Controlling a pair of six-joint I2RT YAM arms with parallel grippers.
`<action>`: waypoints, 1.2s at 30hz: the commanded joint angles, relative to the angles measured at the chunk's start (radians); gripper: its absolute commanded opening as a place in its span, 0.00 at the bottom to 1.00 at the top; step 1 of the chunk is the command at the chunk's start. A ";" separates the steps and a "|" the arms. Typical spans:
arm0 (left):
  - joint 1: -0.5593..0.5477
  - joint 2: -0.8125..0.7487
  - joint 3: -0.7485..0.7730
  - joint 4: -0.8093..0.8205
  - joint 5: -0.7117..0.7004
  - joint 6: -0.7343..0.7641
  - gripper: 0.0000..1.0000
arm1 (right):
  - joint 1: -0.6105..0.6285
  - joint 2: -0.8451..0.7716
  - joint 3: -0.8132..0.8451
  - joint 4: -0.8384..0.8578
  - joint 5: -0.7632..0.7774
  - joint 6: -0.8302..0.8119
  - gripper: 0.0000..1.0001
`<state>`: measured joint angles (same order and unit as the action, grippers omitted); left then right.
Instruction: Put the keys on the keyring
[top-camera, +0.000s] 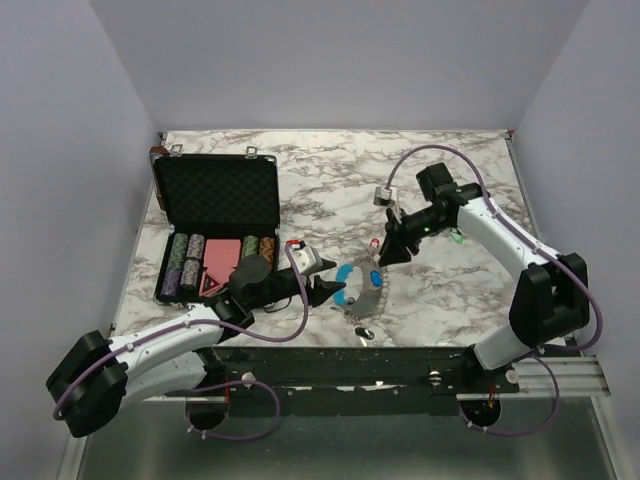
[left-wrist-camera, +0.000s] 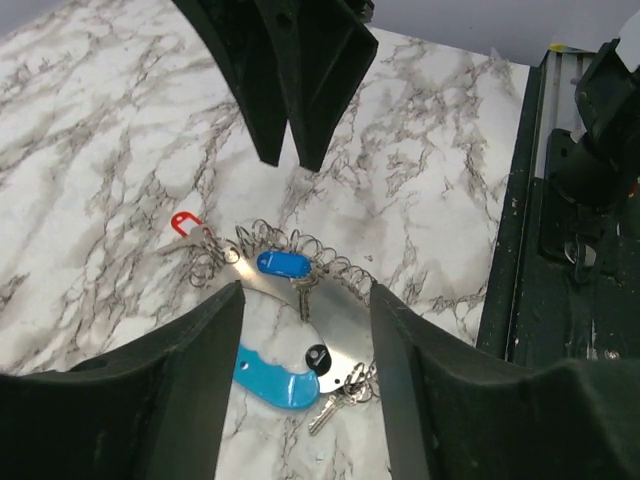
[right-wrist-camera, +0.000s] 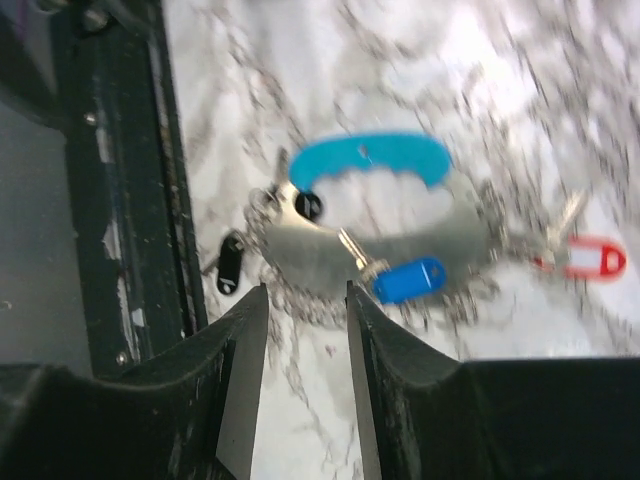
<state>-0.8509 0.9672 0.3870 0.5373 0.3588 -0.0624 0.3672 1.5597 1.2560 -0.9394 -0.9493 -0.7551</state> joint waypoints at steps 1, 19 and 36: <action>0.001 0.028 -0.025 0.036 -0.050 -0.114 0.64 | -0.065 0.010 -0.130 0.088 0.139 0.044 0.47; 0.010 -0.202 -0.096 -0.085 -0.245 -0.255 0.92 | 0.033 0.051 -0.320 0.289 0.265 0.200 0.47; 0.012 -0.255 -0.139 -0.108 -0.253 -0.275 0.92 | 0.055 0.085 -0.331 0.074 0.188 0.005 0.44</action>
<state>-0.8444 0.7128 0.2630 0.4358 0.1196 -0.3264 0.4034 1.6146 0.9428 -0.8169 -0.7219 -0.7074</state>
